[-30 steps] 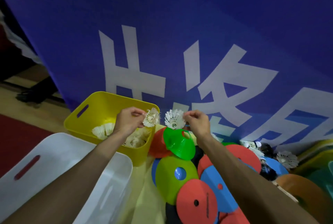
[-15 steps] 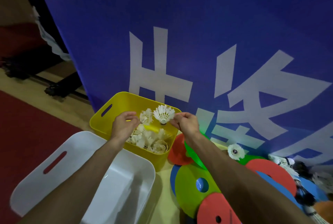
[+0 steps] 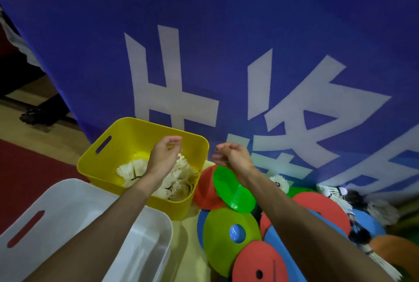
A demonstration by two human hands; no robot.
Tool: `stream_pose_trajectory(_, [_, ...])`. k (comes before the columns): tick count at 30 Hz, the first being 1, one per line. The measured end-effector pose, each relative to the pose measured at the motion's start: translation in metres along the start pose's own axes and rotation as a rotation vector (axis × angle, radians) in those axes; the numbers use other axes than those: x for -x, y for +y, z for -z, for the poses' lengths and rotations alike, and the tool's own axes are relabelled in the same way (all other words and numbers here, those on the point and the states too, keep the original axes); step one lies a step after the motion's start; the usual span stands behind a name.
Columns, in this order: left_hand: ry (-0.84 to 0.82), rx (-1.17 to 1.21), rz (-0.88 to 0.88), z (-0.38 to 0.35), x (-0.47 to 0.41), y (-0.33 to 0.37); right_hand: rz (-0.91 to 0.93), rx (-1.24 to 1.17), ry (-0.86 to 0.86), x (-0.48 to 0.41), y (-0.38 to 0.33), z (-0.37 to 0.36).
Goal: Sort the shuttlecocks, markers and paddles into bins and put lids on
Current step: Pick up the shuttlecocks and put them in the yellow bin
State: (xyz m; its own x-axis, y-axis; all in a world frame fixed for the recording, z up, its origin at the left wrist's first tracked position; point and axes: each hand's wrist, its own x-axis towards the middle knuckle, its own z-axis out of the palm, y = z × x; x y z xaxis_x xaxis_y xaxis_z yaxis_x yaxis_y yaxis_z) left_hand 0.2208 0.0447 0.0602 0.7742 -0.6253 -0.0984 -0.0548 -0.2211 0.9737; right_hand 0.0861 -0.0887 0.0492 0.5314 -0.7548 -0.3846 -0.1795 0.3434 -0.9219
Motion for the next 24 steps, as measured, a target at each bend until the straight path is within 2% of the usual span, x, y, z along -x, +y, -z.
stream_pose_trajectory(6, [-0.216, -0.119, -0.084, -0.054, 0.020, 0.014, 0.041, 0.067, 0.108, 0.018, 0.002, 0.065])
stream_pose_trajectory(12, [-0.407, -0.195, -0.094, -0.113, 0.040, 0.019, 0.067, 0.141, 0.170, 0.041, 0.004, 0.123])
stream_pose_trajectory(24, [-0.578, -0.422, -0.034, -0.204, 0.051, -0.011, 0.046, 0.317, 0.392, 0.044, 0.026, 0.243])
